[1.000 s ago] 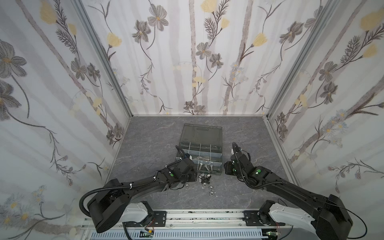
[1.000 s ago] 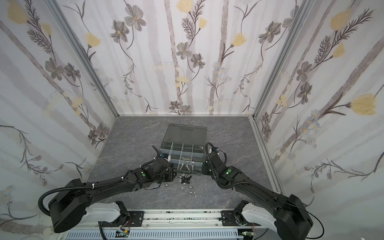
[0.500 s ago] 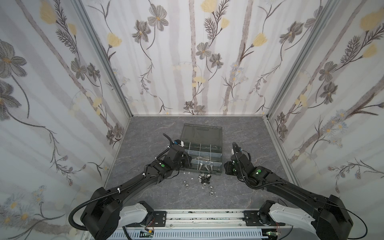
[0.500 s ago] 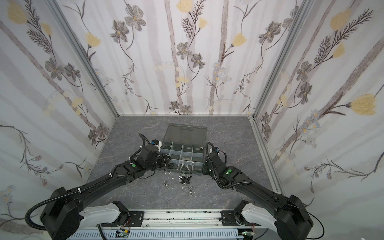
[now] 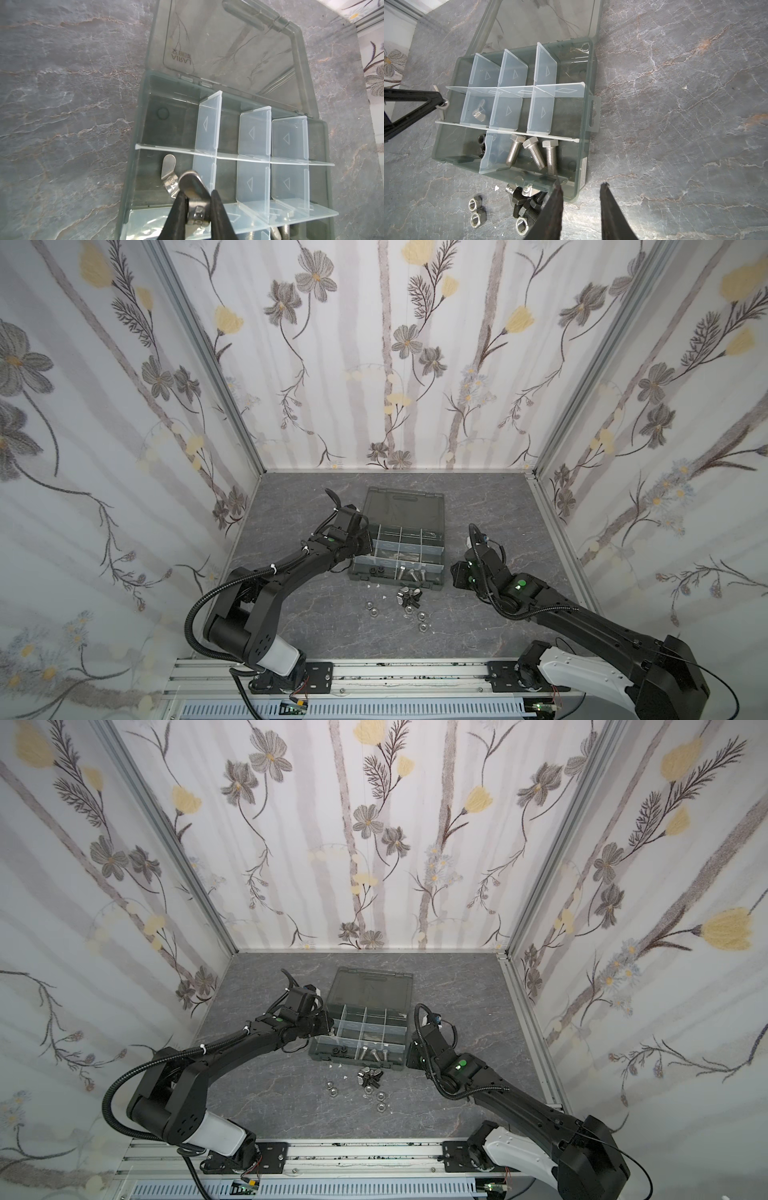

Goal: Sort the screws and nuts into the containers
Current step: 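Lift the wing nut into the middle-row compartment and open the left gripper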

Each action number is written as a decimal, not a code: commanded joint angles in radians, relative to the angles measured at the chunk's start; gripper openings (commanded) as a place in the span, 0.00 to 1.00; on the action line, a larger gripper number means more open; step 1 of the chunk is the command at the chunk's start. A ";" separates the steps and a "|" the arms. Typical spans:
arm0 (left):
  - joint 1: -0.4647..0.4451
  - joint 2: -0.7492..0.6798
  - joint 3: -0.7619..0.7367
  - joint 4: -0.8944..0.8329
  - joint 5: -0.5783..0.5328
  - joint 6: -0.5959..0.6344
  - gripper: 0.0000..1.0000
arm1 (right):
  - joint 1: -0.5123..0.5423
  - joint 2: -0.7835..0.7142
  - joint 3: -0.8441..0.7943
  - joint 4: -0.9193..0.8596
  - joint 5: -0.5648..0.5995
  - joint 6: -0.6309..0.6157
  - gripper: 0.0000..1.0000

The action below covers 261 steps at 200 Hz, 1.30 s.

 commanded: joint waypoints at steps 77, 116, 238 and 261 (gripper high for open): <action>0.012 0.019 0.012 0.006 0.002 0.034 0.29 | -0.004 -0.026 0.008 -0.019 0.039 0.024 0.32; 0.012 0.000 0.006 0.006 0.004 0.029 0.30 | -0.004 -0.027 0.005 -0.019 0.036 0.023 0.32; 0.012 -0.109 -0.079 0.006 0.022 -0.019 0.31 | -0.005 -0.004 0.019 -0.007 0.024 0.018 0.32; 0.012 -0.128 -0.100 0.006 0.029 -0.027 0.31 | -0.006 0.004 0.023 -0.004 0.019 0.016 0.32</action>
